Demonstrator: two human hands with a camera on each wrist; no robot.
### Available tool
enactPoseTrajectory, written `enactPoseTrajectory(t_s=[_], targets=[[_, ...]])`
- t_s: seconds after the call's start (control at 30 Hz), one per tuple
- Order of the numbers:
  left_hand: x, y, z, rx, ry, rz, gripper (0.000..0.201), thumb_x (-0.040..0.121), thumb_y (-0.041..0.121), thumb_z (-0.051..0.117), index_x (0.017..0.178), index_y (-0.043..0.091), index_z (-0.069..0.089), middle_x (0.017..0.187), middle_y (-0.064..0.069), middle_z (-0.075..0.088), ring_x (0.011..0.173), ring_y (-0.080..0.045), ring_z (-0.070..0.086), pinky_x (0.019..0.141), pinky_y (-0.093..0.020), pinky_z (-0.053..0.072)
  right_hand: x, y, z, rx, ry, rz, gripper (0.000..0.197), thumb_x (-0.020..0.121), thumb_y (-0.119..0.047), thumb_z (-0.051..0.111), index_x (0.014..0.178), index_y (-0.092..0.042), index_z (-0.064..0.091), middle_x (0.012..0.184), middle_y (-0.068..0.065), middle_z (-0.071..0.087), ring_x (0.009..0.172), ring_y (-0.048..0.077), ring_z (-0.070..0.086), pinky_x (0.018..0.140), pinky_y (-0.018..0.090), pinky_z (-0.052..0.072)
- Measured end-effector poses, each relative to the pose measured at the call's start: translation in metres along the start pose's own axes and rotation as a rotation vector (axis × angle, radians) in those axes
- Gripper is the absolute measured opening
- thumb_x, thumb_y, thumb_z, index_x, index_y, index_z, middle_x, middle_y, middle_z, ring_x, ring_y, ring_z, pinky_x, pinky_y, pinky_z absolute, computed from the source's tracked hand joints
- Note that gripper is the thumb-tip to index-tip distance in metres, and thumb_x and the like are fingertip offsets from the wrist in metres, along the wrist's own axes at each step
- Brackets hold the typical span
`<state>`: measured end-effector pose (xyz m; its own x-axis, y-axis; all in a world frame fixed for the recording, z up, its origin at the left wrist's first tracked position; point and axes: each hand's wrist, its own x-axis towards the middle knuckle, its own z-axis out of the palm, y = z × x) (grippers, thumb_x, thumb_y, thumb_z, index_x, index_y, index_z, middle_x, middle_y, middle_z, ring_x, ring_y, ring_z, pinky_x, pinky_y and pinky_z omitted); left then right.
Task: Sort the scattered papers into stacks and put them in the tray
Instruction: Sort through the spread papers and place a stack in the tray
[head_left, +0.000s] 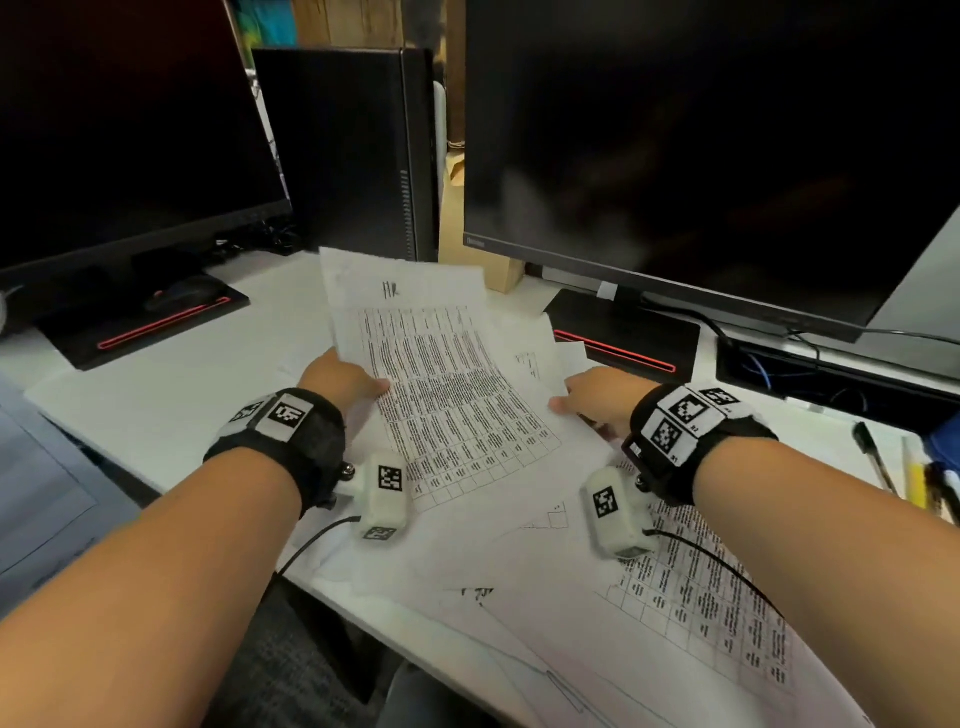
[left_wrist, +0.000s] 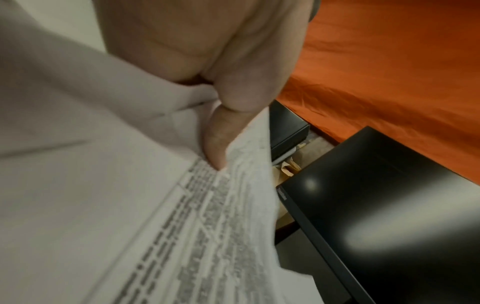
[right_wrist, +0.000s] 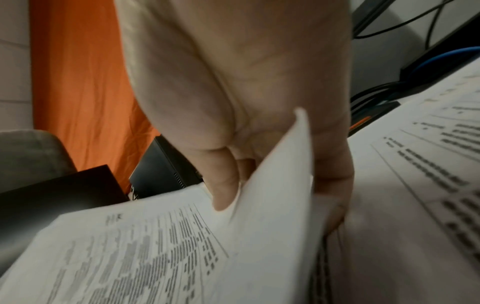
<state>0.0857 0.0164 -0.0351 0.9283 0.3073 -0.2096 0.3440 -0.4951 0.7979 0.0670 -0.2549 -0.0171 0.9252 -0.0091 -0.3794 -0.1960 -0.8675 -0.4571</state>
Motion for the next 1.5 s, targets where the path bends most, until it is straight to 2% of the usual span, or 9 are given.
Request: enactPoseTrajectory(t_s=[0.17, 0.27, 0.33, 0.4, 0.5, 0.67, 0.93, 1.2, 1.5], targets=[[-0.013, -0.002, -0.023, -0.411, -0.056, 0.164, 0.053, 0.083, 0.000, 0.068, 0.132, 0.009, 0.052, 0.125, -0.001, 0.059, 0.118, -0.022, 0.053, 0.102, -0.034, 0.038, -0.012, 0.003, 0.000, 0.570, 0.010, -0.016, 0.029, 0.093, -0.019, 0.058, 0.120, -0.009, 0.057, 0.117, 0.011, 0.065, 0.104, 0.030, 0.063, 0.093, 0.049, 0.051], [-0.024, 0.001, -0.035, -0.550, -0.163, 0.262, 0.065, 0.076, -0.002, 0.070, 0.135, 0.013, 0.050, 0.128, -0.004, 0.061, 0.121, -0.023, 0.054, 0.108, -0.045, 0.037, -0.022, 0.000, -0.004, 0.692, 0.068, -0.129, 0.038, 0.093, -0.024, 0.057, 0.129, -0.017, 0.051, 0.117, 0.001, 0.066, 0.104, 0.022, 0.065, 0.090, 0.044, 0.053], [-0.032, 0.005, -0.038, -0.645, -0.228, 0.275, 0.069, 0.076, -0.009, 0.066, 0.138, 0.013, 0.045, 0.128, -0.007, 0.061, 0.120, -0.024, 0.055, 0.106, -0.044, 0.040, -0.031, -0.003, -0.008, 0.825, 0.050, -0.210, 0.037, 0.093, -0.022, 0.056, 0.129, -0.019, 0.049, 0.114, -0.001, 0.067, 0.097, 0.015, 0.067, 0.074, 0.031, 0.058], [-0.041, 0.013, -0.037, -0.658, -0.287, 0.278, 0.061, 0.079, -0.010, 0.063, 0.135, 0.010, 0.049, 0.122, -0.006, 0.065, 0.115, -0.021, 0.059, 0.099, -0.036, 0.045, -0.040, -0.008, -0.011, 0.852, 0.045, -0.272, 0.035, 0.095, -0.020, 0.054, 0.129, -0.021, 0.047, 0.113, -0.002, 0.067, 0.094, 0.013, 0.068, 0.067, 0.025, 0.057], [-0.048, 0.021, -0.035, -0.640, -0.332, 0.288, 0.050, 0.078, -0.003, 0.067, 0.126, 0.008, 0.058, 0.117, -0.005, 0.068, 0.110, -0.019, 0.063, 0.103, -0.039, 0.043, -0.048, -0.015, -0.010, 0.850, 0.164, -0.306, 0.036, 0.096, -0.018, 0.052, 0.131, -0.019, 0.046, 0.116, 0.000, 0.065, 0.098, 0.016, 0.066, 0.083, 0.034, 0.055], [-0.060, 0.049, -0.034, -0.532, -0.210, 0.345, 0.055, 0.072, 0.001, 0.074, 0.125, 0.012, 0.059, 0.119, -0.002, 0.067, 0.115, -0.021, 0.059, 0.107, -0.044, 0.038, -0.078, -0.016, -0.030, 0.707, 0.444, -0.381, 0.033, 0.095, -0.012, 0.050, 0.128, -0.018, 0.050, 0.119, -0.002, 0.062, 0.101, 0.012, 0.061, 0.086, 0.028, 0.052], [-0.133, 0.125, -0.029, -0.642, -0.060, 0.726, 0.052, 0.074, 0.016, 0.080, 0.121, 0.018, 0.060, 0.115, 0.007, 0.067, 0.106, -0.007, 0.063, 0.093, -0.026, 0.049, -0.139, -0.010, -0.071, 0.847, 0.854, -0.610, 0.028, 0.095, -0.008, 0.047, 0.117, -0.025, 0.049, 0.114, -0.009, 0.061, 0.110, 0.010, 0.058, 0.100, 0.031, 0.046], [-0.149, 0.109, -0.003, -0.415, -0.235, 0.667, 0.074, 0.051, 0.053, 0.085, 0.118, 0.034, 0.061, 0.111, 0.015, 0.069, 0.106, -0.007, 0.064, 0.099, -0.039, 0.047, -0.151, 0.032, -0.046, 0.899, 0.742, -0.503, 0.033, 0.091, -0.021, 0.059, 0.123, -0.020, 0.049, 0.117, -0.004, 0.062, 0.107, 0.013, 0.061, 0.096, 0.042, 0.050], [-0.143, 0.107, 0.008, -0.519, -0.188, 0.618, 0.060, 0.075, 0.032, 0.078, 0.128, 0.023, 0.051, 0.120, 0.010, 0.065, 0.112, -0.011, 0.061, 0.101, -0.042, 0.045, -0.165, 0.010, -0.079, 0.974, 0.917, -0.647, 0.044, 0.091, -0.013, 0.059, 0.130, -0.021, 0.040, 0.122, -0.004, 0.060, 0.106, 0.008, 0.062, 0.093, 0.033, 0.053]])
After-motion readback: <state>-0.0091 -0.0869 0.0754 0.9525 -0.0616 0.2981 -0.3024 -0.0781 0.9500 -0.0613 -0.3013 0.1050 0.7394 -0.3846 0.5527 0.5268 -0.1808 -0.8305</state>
